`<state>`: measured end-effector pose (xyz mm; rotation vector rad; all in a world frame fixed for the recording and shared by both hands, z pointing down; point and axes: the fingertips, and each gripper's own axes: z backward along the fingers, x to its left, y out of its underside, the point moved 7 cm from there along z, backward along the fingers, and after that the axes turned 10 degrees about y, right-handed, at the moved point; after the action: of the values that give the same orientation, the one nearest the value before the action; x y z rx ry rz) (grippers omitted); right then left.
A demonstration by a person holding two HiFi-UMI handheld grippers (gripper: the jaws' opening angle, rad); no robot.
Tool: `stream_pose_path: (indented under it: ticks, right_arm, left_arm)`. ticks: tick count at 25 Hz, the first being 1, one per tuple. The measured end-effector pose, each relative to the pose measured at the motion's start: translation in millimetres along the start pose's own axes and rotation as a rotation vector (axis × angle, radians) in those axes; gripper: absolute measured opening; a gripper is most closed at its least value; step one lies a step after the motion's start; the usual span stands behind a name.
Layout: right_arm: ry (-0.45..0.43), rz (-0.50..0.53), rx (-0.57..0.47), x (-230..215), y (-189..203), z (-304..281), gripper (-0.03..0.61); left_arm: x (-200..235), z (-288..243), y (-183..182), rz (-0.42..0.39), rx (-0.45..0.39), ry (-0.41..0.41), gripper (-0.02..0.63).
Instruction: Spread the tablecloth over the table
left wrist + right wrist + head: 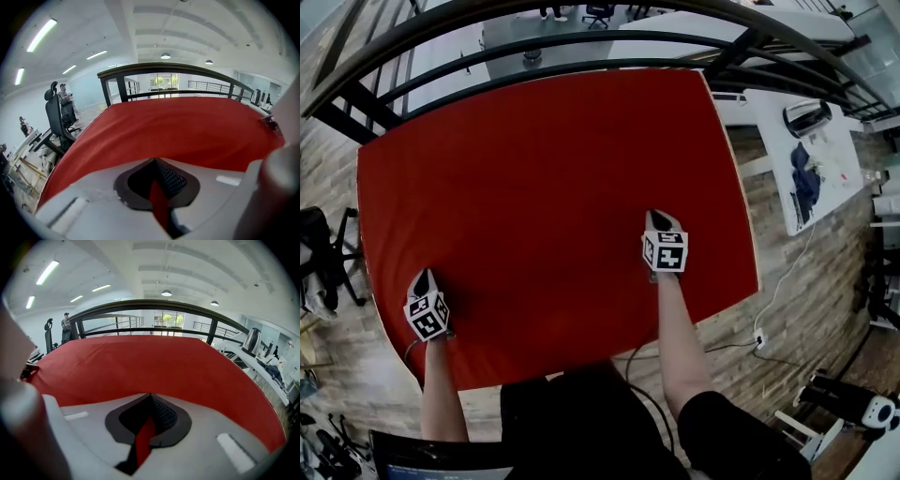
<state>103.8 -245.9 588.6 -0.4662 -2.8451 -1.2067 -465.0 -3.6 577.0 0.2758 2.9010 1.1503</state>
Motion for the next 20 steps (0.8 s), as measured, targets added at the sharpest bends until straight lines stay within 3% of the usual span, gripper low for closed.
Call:
stream_pose_path:
  ticks: [12, 20]
  right_arm:
    - [-0.053, 0.021, 0.002, -8, -39, -37, 0.009]
    - [-0.008, 0.057, -0.011, -17, -32, -37, 0.009]
  left_arm:
    - [-1, -30, -35, -0.015, -0.011, 0.008, 0.008]
    - [-12, -38, -33, -0.025, -0.021, 0.043, 0.008]
